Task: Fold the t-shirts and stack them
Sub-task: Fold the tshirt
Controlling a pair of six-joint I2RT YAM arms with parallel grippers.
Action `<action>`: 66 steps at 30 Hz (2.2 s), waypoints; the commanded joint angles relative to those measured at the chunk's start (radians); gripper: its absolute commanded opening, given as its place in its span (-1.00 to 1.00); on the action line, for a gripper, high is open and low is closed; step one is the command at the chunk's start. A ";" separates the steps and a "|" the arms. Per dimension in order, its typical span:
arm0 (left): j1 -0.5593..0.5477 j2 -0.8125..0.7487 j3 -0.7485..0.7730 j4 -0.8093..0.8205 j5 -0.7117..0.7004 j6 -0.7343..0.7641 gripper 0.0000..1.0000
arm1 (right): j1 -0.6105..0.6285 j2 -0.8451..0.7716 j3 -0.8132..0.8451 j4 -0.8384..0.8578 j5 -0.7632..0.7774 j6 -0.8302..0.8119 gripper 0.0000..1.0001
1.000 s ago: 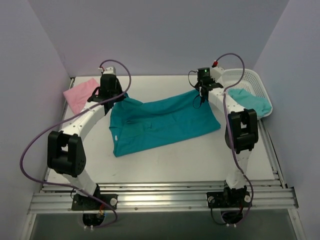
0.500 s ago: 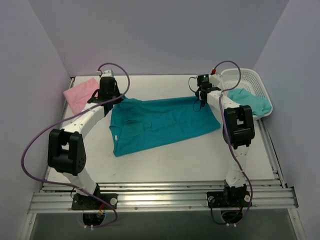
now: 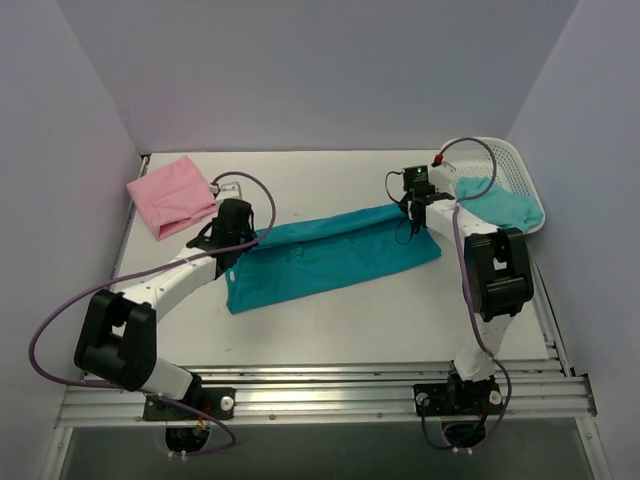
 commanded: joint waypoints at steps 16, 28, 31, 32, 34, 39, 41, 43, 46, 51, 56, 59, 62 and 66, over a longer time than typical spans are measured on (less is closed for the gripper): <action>-0.236 -0.122 -0.158 -0.063 -0.261 -0.222 -0.95 | 0.004 -0.042 -0.128 0.015 0.048 0.031 -1.00; -0.562 -0.062 -0.036 -0.596 -0.567 -0.775 0.88 | 0.001 -0.087 -0.129 -0.095 0.106 0.093 0.56; -0.639 -0.094 0.026 -0.695 -0.577 -0.784 0.88 | 0.007 -0.156 -0.128 -0.106 0.102 0.096 0.54; -0.639 -0.103 0.035 -0.688 -0.572 -0.765 0.88 | 0.012 -0.172 -0.126 -0.103 0.096 0.096 0.53; -0.639 -0.142 0.043 -0.657 -0.580 -0.716 0.88 | 0.051 -0.211 -0.122 -0.086 0.070 0.091 0.43; -0.580 -0.244 0.031 -0.504 -0.614 -0.552 0.88 | 0.226 -0.207 -0.013 -0.066 0.002 0.059 0.02; -0.544 -0.278 0.024 -0.439 -0.581 -0.466 0.88 | 0.324 -0.150 0.091 -0.109 -0.019 0.045 0.02; -0.486 -0.335 0.009 -0.404 -0.557 -0.391 0.88 | 0.389 -0.096 0.149 -0.146 -0.020 0.044 0.06; -0.422 -0.407 -0.017 -0.355 -0.534 -0.327 0.88 | 0.492 -0.043 0.209 -0.138 -0.030 0.059 0.13; -0.342 -0.496 -0.045 -0.315 -0.499 -0.270 0.88 | 0.625 0.095 0.312 -0.132 -0.058 0.074 0.13; -0.294 -0.530 -0.080 -0.296 -0.459 -0.256 0.88 | 0.697 0.188 0.389 -0.169 -0.053 0.094 0.14; -0.287 -0.533 -0.095 -0.293 -0.449 -0.257 0.88 | 0.726 0.212 0.394 -0.160 -0.052 0.105 0.14; -0.282 -0.532 -0.104 -0.281 -0.439 -0.257 0.88 | 0.748 0.241 0.417 -0.169 -0.052 0.114 0.14; -0.279 -0.530 -0.111 -0.278 -0.429 -0.254 0.88 | 0.765 0.271 0.443 -0.194 -0.033 0.119 0.13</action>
